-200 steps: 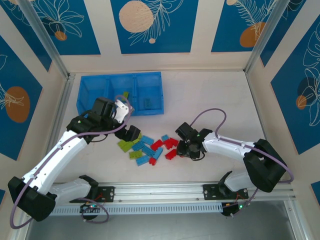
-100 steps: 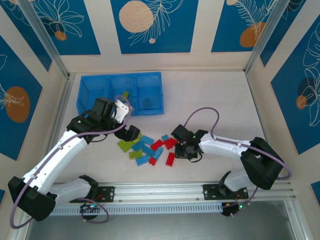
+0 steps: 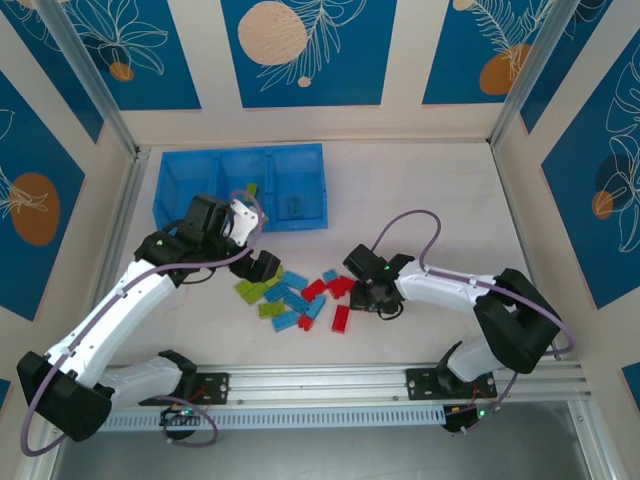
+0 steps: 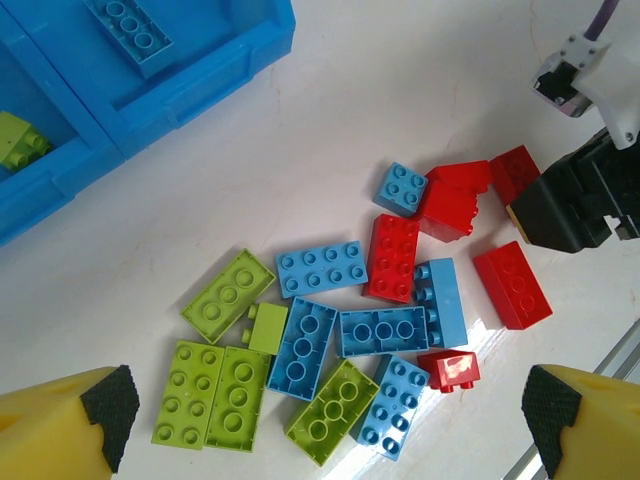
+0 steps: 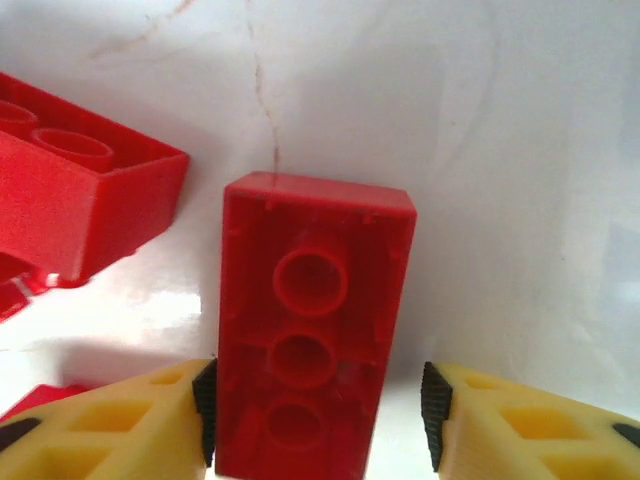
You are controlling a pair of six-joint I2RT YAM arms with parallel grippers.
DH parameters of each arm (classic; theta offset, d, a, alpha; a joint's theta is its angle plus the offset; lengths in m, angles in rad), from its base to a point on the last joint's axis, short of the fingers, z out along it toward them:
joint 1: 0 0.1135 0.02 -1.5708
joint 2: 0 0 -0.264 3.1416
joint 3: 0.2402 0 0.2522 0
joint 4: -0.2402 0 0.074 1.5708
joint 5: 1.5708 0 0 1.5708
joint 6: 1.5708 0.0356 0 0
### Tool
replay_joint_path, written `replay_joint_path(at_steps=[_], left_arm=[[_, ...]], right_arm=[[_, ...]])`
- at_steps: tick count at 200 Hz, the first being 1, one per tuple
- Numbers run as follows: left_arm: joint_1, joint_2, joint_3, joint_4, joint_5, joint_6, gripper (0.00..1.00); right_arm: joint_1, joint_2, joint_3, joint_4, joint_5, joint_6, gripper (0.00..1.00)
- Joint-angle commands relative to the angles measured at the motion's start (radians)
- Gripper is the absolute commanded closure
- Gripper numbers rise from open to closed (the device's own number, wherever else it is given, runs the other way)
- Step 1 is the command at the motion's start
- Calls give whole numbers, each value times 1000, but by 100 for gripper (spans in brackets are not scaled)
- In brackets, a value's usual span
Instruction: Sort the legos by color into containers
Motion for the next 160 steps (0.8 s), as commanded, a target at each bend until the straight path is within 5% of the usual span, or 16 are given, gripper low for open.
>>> replay_joint_path(at_steps=[1, 41, 66, 106, 160], left_arm=[[-3, 1, 32, -21, -15, 16, 0], [-4, 3, 37, -6, -20, -51, 0], [-2, -11, 26, 112, 137, -267, 0], [-2, 85, 84, 251, 292, -578, 4], [-13, 171, 125, 234, 278, -623, 8]], right_arm=[[7, 20, 17, -17, 28, 8, 51], [43, -78, 6, 28, 80, -74, 73], [48, -202, 31, 122, 42, -231, 85], [78, -263, 181, 276, -140, -540, 85], [119, -126, 366, 344, -244, -658, 85]])
